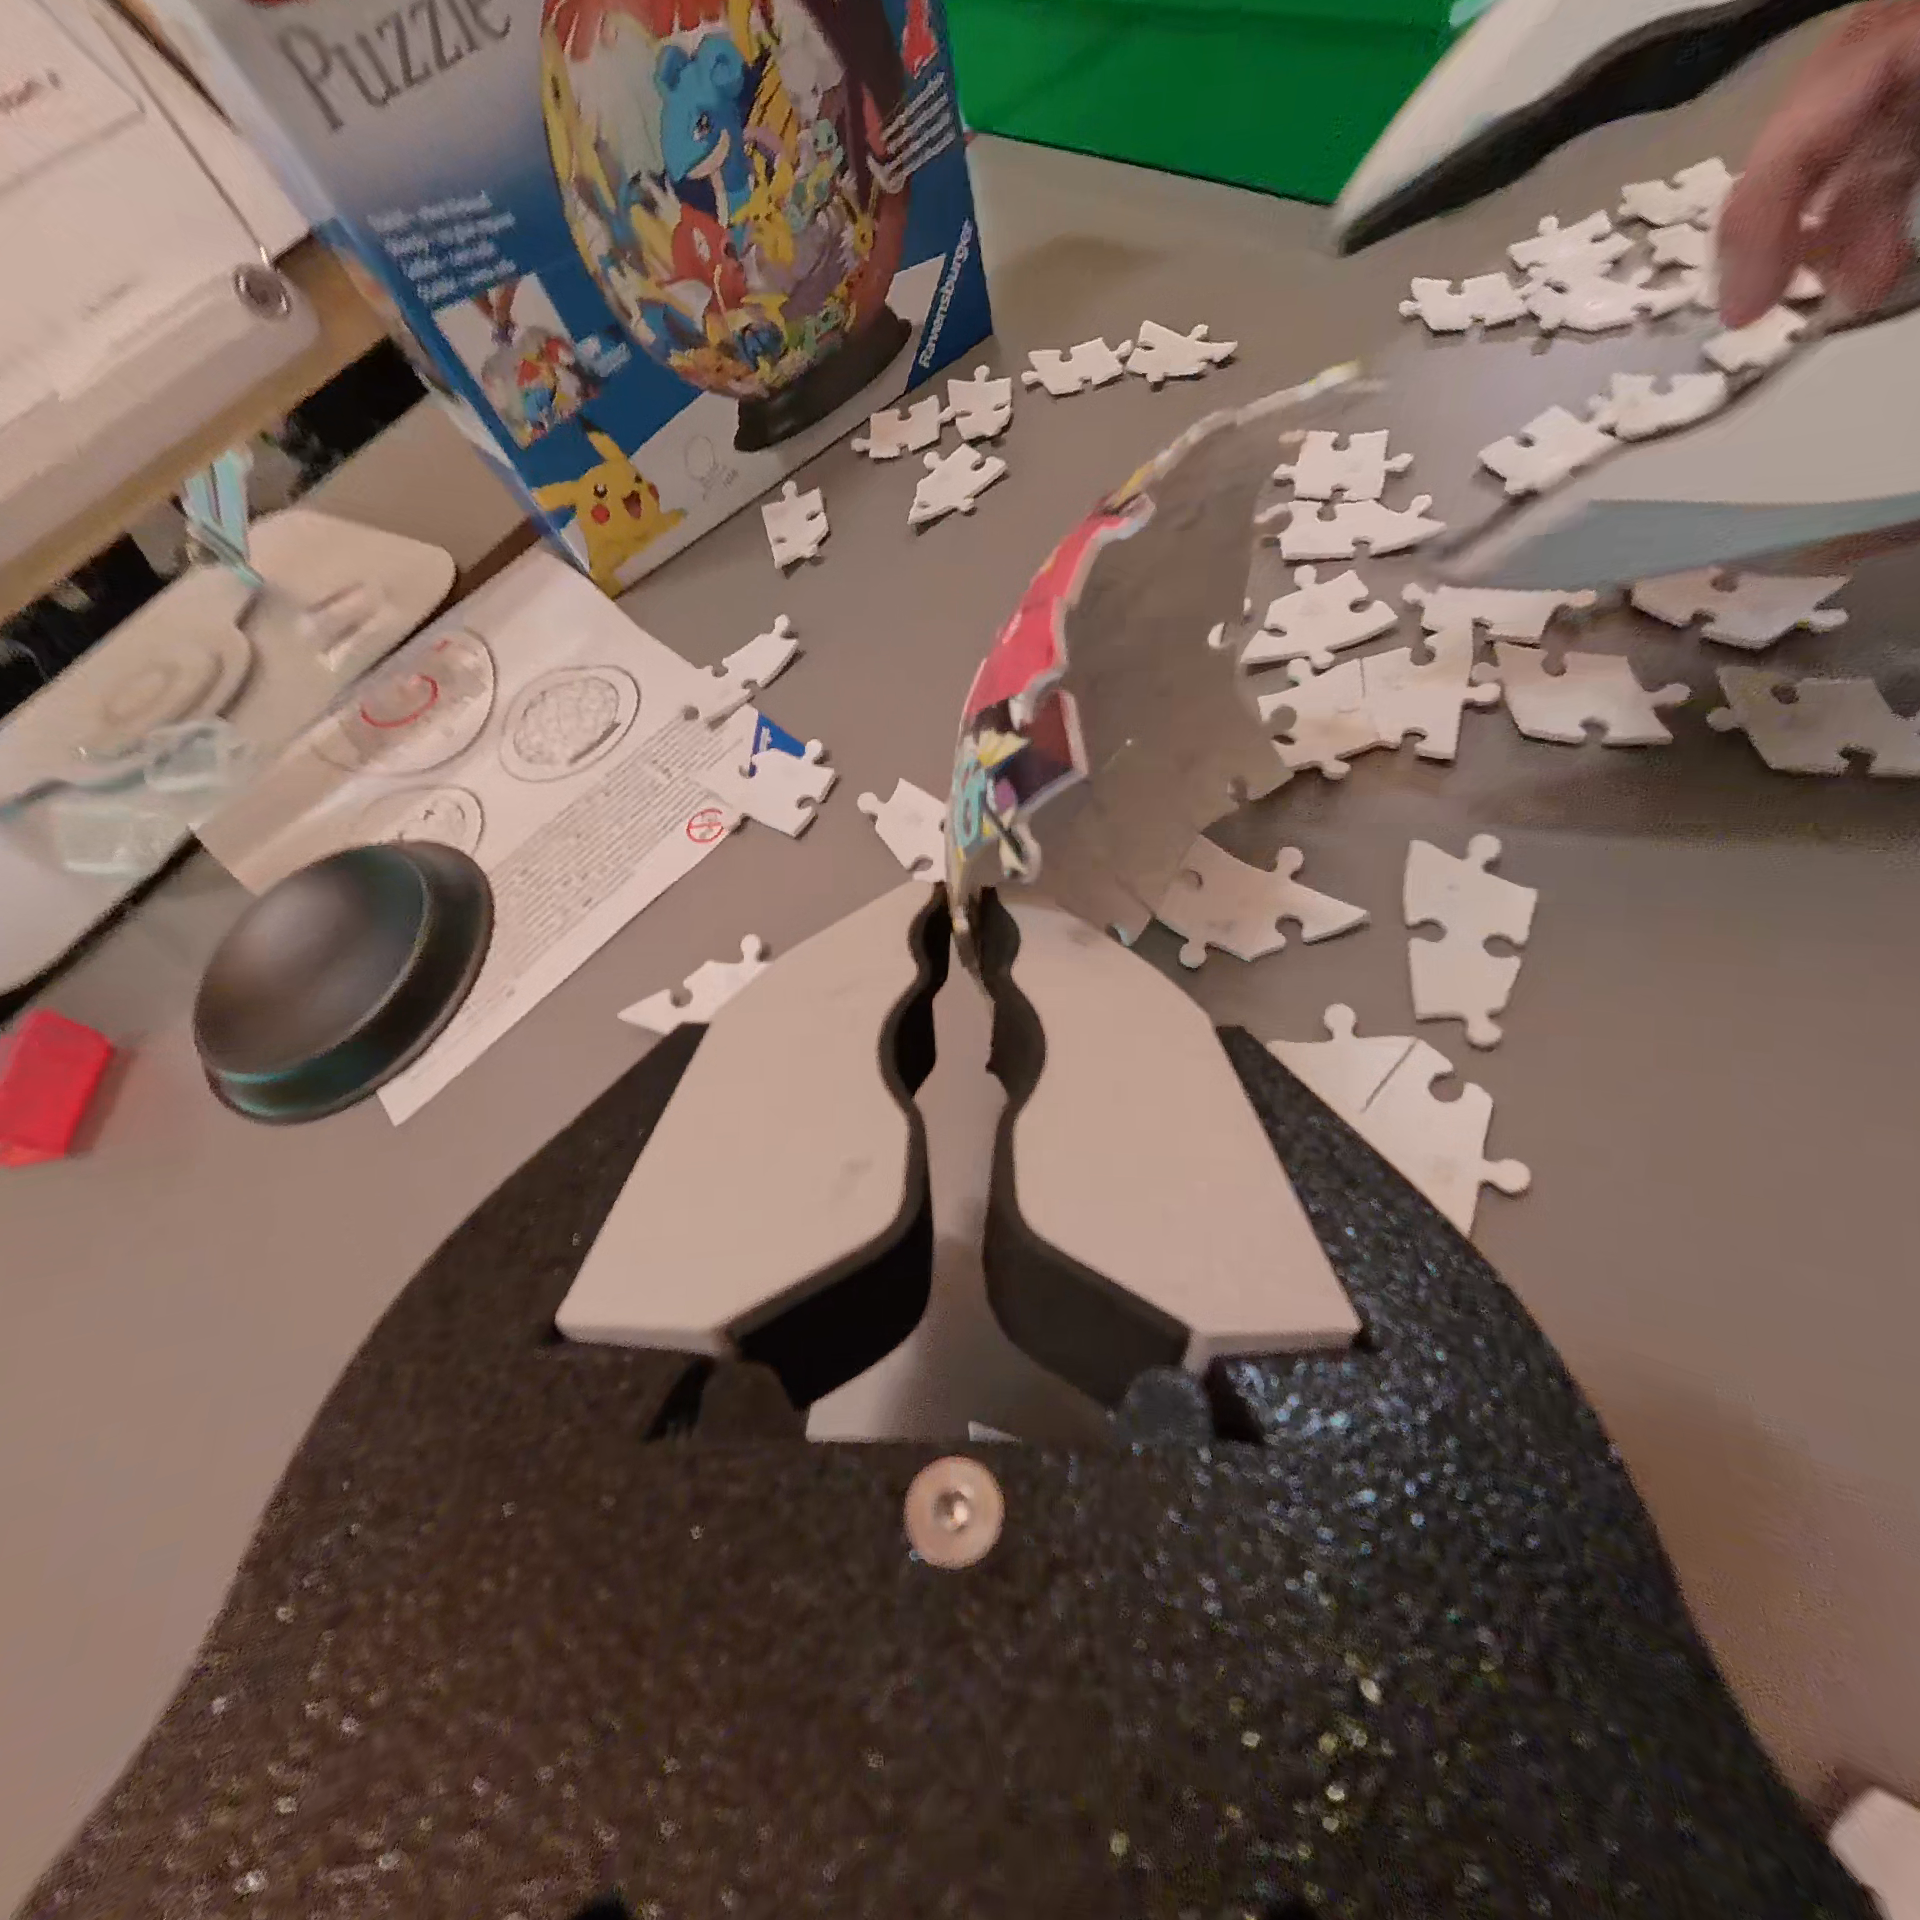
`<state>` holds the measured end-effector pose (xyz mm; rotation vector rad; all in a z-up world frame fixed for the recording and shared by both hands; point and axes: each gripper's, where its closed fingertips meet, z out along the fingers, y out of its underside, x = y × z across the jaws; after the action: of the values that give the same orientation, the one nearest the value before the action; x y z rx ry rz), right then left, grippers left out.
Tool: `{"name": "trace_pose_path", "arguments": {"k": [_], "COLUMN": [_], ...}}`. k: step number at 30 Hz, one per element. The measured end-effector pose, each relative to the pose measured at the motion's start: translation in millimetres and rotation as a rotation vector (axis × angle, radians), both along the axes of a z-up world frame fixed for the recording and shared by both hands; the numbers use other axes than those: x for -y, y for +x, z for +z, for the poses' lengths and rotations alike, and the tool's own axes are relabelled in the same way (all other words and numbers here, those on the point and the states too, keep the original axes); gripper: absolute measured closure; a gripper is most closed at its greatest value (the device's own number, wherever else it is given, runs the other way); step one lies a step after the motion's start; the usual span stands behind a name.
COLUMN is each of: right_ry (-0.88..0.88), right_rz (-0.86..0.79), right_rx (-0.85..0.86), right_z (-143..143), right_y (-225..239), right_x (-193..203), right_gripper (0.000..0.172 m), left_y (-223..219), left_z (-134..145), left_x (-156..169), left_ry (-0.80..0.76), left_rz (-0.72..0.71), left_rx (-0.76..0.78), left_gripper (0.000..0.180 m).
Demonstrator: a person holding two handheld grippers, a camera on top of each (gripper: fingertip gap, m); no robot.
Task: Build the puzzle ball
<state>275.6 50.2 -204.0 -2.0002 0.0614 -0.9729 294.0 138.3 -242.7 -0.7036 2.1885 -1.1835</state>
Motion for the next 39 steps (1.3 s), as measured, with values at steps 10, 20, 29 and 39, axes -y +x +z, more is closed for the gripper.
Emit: {"name": "trace_pose_path", "arguments": {"k": [10, 20, 29, 39], "right_ry": [-0.071, -0.093, -0.109, -0.107], "right_rz": [-0.093, -0.139, -0.072, -0.092], "right_rx": [-0.513, -0.57, -0.627, -0.617], "right_z": [-62.7, -75.1, -77.2, -74.4], "right_y": [-66.0, -36.7, -52.6, -49.1], "right_x": [-6.3, -6.8, -25.0, -19.3], "right_gripper": [0.118, 0.132, 0.118, 0.124], "left_y": [-3.3, -6.7, -11.2, -16.1], "left_z": [0.7, -2.0, -3.2, -1.4], "left_x": [-2.3, -6.7, -5.7, -1.8], "left_ry": [-0.098, -0.122, -0.11, -0.096], "left_rz": [0.005, 0.066, 0.063, 0.055], "left_rx": [-0.203, -0.259, -0.275, -0.285], "left_gripper": [0.178, 0.178, 0.178, 0.178]}}
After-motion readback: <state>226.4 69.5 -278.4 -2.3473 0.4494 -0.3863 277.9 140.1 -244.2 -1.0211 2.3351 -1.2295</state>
